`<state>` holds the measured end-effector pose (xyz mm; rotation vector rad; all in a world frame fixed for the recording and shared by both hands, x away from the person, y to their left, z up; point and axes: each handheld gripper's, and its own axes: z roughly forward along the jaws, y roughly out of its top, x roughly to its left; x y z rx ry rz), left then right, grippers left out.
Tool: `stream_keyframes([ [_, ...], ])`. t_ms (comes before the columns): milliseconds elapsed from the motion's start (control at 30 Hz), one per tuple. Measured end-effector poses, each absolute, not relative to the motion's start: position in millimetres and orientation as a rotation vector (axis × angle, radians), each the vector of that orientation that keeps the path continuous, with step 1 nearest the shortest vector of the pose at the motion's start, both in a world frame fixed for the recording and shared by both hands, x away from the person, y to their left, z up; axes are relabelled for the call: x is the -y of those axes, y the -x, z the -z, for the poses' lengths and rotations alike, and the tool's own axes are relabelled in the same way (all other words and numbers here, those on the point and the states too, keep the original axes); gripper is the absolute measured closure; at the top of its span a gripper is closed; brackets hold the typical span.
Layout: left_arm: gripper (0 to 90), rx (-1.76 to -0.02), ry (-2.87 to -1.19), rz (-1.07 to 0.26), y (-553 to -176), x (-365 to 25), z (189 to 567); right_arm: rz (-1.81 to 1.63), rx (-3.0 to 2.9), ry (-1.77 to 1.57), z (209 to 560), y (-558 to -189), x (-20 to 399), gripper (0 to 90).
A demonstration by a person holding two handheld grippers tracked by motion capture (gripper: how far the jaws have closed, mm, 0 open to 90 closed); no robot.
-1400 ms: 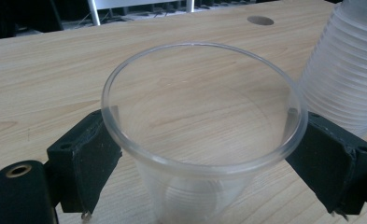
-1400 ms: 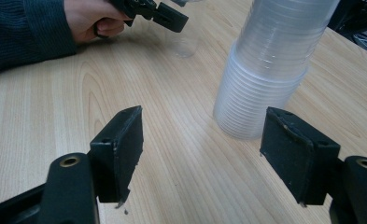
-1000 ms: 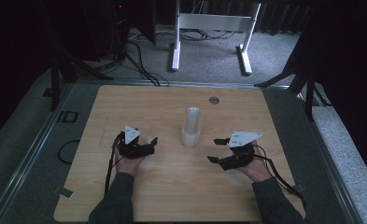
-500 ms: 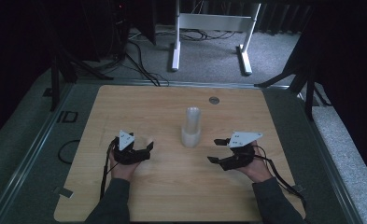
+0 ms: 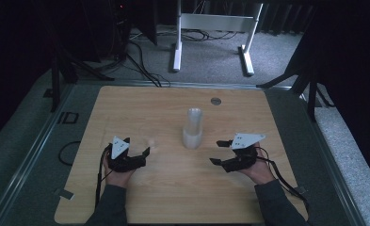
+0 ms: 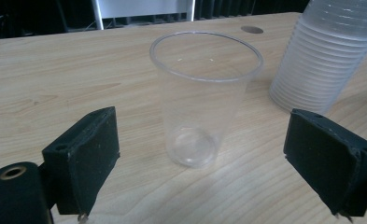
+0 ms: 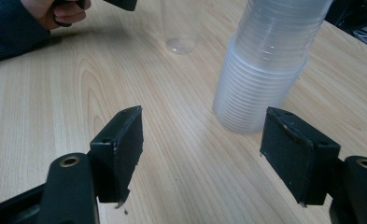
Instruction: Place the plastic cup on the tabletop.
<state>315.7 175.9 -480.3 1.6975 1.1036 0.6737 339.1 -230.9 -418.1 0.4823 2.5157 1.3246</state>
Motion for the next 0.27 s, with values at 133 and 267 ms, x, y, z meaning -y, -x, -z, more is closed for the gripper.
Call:
stream_keyframes([
  [133, 11.4, -1.108, -1.691, -0.675, -311.9, -177.8, 480.8, -1.325, -2.513, -0.482, 417.8, -339.4, 231.5, 29.3],
  [267, 11.4, -1.109, -1.69, -0.684, -308.9, -179.6, 479.8, -1.327, -2.512, -0.483, 418.3, -340.1, 231.8, 29.3],
])
